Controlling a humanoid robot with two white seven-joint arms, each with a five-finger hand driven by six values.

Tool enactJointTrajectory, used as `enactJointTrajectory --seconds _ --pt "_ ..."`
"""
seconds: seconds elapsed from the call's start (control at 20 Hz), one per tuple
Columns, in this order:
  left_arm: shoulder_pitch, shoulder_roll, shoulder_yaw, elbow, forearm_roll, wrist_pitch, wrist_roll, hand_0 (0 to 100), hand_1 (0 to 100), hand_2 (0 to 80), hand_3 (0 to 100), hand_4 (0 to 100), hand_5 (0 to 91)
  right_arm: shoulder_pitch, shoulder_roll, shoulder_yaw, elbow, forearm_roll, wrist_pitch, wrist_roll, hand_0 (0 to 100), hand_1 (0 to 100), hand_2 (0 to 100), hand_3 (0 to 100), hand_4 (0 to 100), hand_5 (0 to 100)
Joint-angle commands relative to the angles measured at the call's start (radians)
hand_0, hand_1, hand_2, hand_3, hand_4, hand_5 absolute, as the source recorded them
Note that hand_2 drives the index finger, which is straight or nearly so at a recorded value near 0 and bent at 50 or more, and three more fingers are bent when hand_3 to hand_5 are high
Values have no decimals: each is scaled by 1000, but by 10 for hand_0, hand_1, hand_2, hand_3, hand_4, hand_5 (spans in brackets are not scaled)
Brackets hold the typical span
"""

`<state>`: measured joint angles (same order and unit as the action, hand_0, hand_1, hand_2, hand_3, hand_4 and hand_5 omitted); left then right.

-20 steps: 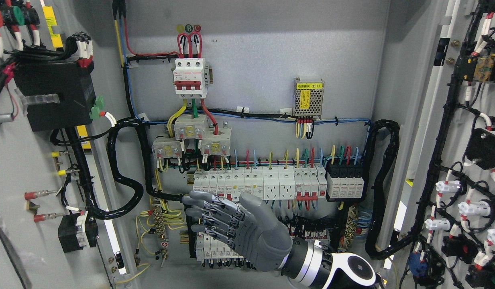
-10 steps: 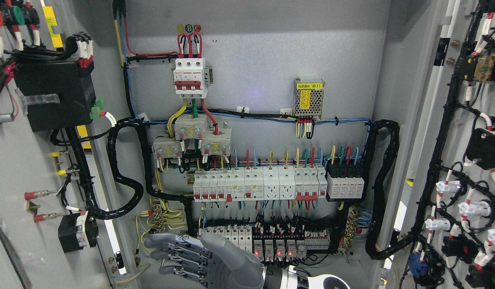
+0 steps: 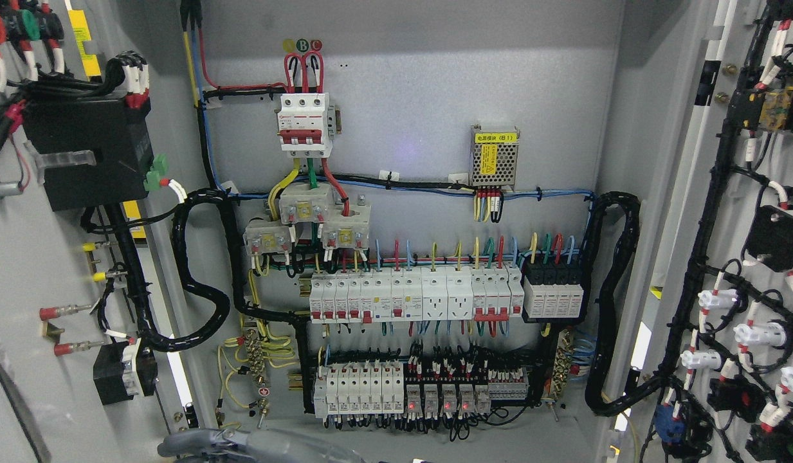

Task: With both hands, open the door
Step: 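Withdraw the right hand down out of view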

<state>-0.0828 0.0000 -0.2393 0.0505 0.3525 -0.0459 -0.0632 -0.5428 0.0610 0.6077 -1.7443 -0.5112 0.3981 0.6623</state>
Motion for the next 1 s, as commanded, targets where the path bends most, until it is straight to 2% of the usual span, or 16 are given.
enactJointTrajectory --seconds 0.0,0.1,0.3,0.5,0.8,0.95 --pt "0 -14 0 0 0 1 0 0 0 0 0 0 0 1 69 95 2 42 7 -1 222 11 0 0 0 0" --pt "0 -14 0 0 0 1 0 0 0 0 0 0 0 1 88 101 8 48 5 -1 222 12 0 0 0 0" --pt "0 -14 0 0 0 0 0 0 0 0 0 0 0 -3 88 136 22 50 2 -4 222 11 0 0 0 0" --pt "0 -14 0 0 0 0 0 0 0 0 0 0 0 -9 88 156 29 42 4 -81 222 11 0 0 0 0" --pt "0 -26 -2 0 -1 0 0 0 0 0 0 0 0 -28 89 199 29 40 -1 -87 221 11 0 0 0 0" --pt "0 -26 -2 0 0 0 0 0 0 0 0 0 0 -43 92 211 38 37 -1 -121 221 11 0 0 0 0"
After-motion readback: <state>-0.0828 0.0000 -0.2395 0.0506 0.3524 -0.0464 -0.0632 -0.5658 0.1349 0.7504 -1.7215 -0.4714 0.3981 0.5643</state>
